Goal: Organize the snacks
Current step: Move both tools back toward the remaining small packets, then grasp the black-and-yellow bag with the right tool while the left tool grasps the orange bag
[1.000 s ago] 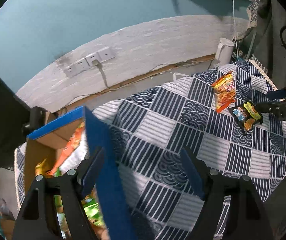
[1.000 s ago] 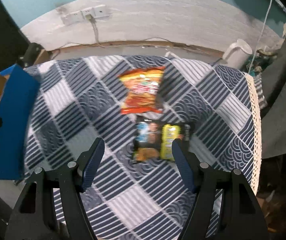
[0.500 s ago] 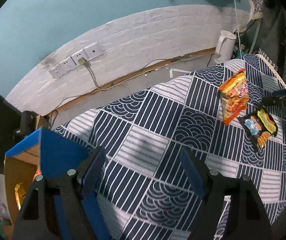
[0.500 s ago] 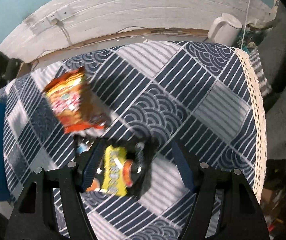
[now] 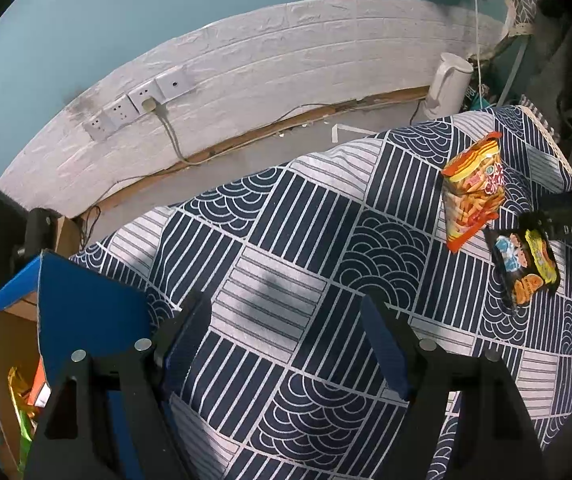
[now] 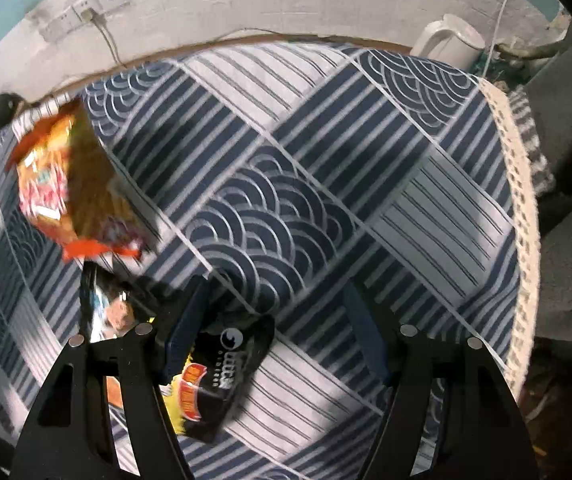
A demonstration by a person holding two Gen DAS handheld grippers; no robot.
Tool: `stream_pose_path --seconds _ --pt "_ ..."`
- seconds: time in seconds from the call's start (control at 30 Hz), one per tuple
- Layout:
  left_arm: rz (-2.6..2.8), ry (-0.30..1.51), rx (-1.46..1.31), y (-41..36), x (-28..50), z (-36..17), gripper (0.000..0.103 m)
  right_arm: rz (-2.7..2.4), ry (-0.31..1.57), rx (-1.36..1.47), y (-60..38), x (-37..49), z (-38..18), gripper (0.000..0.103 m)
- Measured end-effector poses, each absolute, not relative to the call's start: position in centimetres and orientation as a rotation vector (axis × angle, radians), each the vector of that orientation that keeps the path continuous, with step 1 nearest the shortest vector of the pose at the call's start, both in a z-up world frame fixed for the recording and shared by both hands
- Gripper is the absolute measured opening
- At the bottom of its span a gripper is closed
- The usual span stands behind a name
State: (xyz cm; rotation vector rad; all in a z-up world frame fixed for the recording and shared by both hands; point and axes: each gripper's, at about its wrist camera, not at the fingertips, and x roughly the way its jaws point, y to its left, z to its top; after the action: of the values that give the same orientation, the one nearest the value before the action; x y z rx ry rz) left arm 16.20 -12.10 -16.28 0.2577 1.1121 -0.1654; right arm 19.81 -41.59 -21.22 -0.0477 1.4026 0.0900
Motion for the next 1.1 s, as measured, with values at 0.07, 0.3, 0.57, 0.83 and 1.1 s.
stream_pose_path --seconds 0.07,0.3,0.57,0.83,1.1 --pt "-0.17 1.119 0.242 -11.9 15.8 -16.2 0.078 0.074 1.426 -0.067 -41.9 18.6 -21.1 0.07" --pt "-0.197 1.122 0.22 -11.5 14.1 -15.1 0.079 0.06 1.458 -0.058 -42.7 12.9 -20.6 0.07" --pt "-0.205 1.084 0.237 -11.2 12.6 -14.0 0.08 0.085 1.354 0.069 -43.0 9.9 -17.0 0.073" --pt "-0.188 1.113 0.246 -10.2 12.1 -15.3 0.08 0.277 1.372 -0.019 -36.4 10.7 -16.9 0.074" --pt "-0.187 1.144 0.256 -10.4 12.0 -16.5 0.08 0.256 1.421 -0.073 -35.2 12.8 -19.9 0.074"
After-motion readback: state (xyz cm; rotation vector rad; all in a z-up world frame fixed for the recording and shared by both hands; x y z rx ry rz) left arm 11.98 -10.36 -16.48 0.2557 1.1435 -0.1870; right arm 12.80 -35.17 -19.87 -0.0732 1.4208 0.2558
